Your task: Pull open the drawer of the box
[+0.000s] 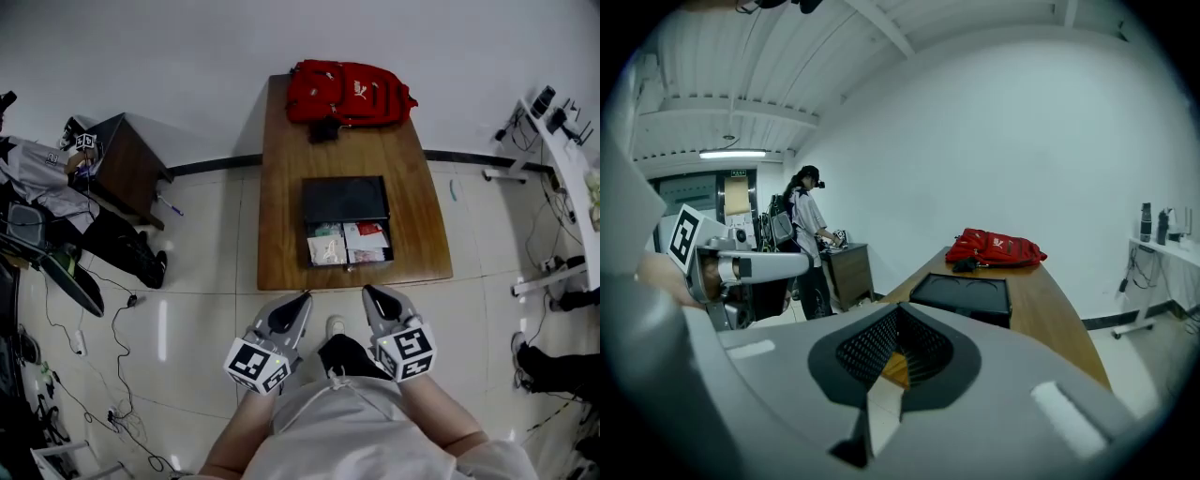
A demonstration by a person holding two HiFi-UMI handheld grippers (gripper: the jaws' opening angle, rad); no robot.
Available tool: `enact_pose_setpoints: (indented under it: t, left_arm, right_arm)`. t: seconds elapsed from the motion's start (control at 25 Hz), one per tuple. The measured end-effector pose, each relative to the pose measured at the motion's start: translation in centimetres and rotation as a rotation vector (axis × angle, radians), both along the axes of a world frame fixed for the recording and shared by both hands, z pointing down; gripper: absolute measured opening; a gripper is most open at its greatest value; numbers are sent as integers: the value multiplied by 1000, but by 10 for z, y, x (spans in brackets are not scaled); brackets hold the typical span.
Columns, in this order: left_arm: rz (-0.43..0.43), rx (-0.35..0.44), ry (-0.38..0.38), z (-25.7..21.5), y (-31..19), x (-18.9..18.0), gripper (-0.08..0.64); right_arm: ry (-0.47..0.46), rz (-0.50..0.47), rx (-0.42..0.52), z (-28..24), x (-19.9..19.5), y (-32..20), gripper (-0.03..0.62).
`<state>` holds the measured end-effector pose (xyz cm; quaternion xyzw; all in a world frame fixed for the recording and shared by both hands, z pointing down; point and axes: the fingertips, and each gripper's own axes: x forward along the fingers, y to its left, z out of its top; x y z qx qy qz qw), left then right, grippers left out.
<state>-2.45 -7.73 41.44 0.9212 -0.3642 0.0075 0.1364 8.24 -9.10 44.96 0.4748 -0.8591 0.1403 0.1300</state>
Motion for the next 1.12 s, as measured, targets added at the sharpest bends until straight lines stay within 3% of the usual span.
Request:
enact_pose_setpoints:
  t: [0.6,0.8,1.12]
  left_arm:
    - [63,38,7,-7,187,-31,2]
    - [63,60,21,-17,215,-33,2]
    - [70,105,20,-37,222,-19,2]
  right_arm:
    - [-4,26,65,-14,-42,190,6]
    - [9,44,92,-22,-42,220,5]
    - [13,40,124,-41,-37,228,5]
